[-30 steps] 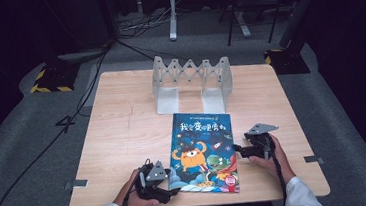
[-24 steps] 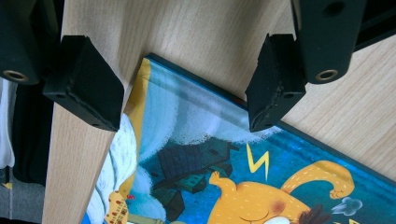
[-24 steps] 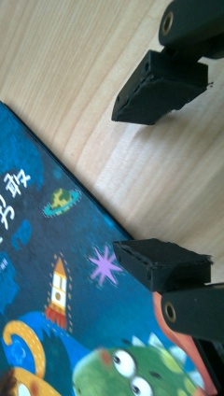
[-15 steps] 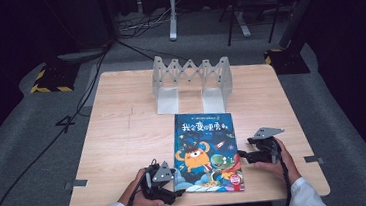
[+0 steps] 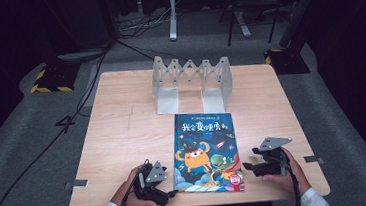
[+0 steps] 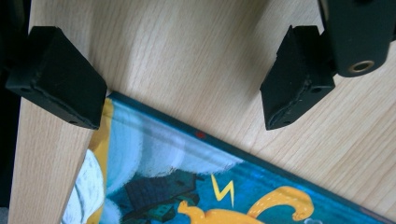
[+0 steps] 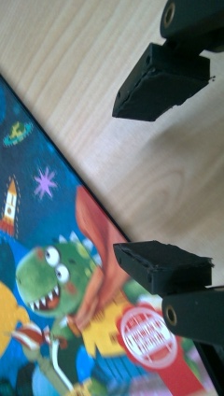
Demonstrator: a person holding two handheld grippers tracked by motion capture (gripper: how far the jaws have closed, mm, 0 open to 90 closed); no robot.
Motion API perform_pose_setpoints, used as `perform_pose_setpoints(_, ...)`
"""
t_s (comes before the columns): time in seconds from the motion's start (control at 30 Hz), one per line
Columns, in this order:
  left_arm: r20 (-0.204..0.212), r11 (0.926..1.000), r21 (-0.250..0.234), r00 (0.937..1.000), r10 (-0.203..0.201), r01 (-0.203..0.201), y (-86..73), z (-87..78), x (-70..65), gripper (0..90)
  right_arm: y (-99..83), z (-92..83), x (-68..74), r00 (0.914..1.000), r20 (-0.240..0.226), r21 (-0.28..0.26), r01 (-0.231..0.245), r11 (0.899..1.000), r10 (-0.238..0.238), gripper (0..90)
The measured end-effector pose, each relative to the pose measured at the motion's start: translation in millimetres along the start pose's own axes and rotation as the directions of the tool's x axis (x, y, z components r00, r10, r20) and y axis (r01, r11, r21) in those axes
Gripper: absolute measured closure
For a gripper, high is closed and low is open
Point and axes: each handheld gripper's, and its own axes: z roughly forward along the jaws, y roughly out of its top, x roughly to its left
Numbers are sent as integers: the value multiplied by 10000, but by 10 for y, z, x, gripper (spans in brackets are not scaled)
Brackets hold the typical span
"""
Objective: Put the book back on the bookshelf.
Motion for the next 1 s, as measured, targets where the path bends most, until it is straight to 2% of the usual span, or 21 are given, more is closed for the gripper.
perform_pose_setpoints(0.07, -22, 10000, -58, 10000, -16, 16, -10, -7, 0, 148, -32, -41, 53, 9997, -243, 179, 104, 9998, -100, 296)
perform_pose_setpoints(0.17, -90, 10000, -50, 10000, -38, 37, -14, -11, -2, 148, -81, -76, 153, 9983, -288, 533, 526, 9972, -511, 317)
perform_pose_setpoints(0.2, -89, 10000, -48, 9999, -45, 45, -15, -12, -2, 148, -96, -94, 187, 9974, -430, 641, 607, 9961, -580, 325)
perform_pose_setpoints(0.33, -161, 9999, -43, 9998, -149, 149, -9, -6, -27, 150, -135, -166, 301, 9931, -808, 1023, 933, 9904, -852, 402)
perform_pose_setpoints(0.4, -164, 9999, -33, 9998, -133, 133, 15, 17, -57, 151, -136, -177, 336, 9914, -914, 1420, 1065, 9841, -941, 434)
perform_pose_setpoints(0.47, -143, 9999, -17, 9998, -106, 106, 34, 33, -73, 151, -125, -181, 386, 9892, -977, 1943, 1263, 9728, -1089, 457)
perform_pose_setpoints(0.5, -143, 9999, -17, 9998, -106, 106, 34, 33, -73, 151, -125, -181, 386, 9892, -977, 1943, 1263, 9728, -1089, 457)
perform_pose_setpoints(0.57, -124, 9999, -31, 9999, -97, 97, 44, 45, -79, 151, -95, -197, 448, 9874, -1116, 2422, 1369, 9605, -1126, 487)
perform_pose_setpoints(0.6, -130, 10000, -32, 9999, -91, 91, 45, 45, -79, 151, -59, -209, 514, 9839, -1312, 2896, 1549, 9445, -1211, 498)
perform_pose_setpoints(0.63, -130, 10000, -32, 9999, -91, 91, 45, 45, -79, 151, -59, -209, 514, 9839, -1312, 2896, 1549, 9445, -1211, 498)
perform_pose_setpoints(0.73, -124, 10000, -31, 9999, -92, 92, 45, 45, -79, 151, -5, -192, 605, 9803, -1427, 3459, 1786, 9211, -1365, 530)
perform_pose_setpoints(0.77, -126, 10000, -33, 9999, -93, 93, 44, 45, -79, 151, 36, -177, 639, 9799, -1392, 3767, 1858, 9075, -1428, 562)
perform_pose_setpoints(0.83, -122, 10000, -34, 9999, -93, 93, 43, 44, -80, 152, 65, -163, 665, 9790, -1386, 3990, 1934, 8963, -1495, 571)
perform_pose_setpoints(0.87, -122, 10000, -34, 9999, -93, 93, 43, 44, -80, 152, 65, -163, 665, 9790, -1386, 3990, 1934, 8963, -1495, 571)
perform_pose_setpoints(1.0, -124, 10000, -24, 9999, -87, 87, 34, 33, -65, 152, 115, -140, 724, 9792, -1339, 4416, 1966, 8754, -1523, 610)
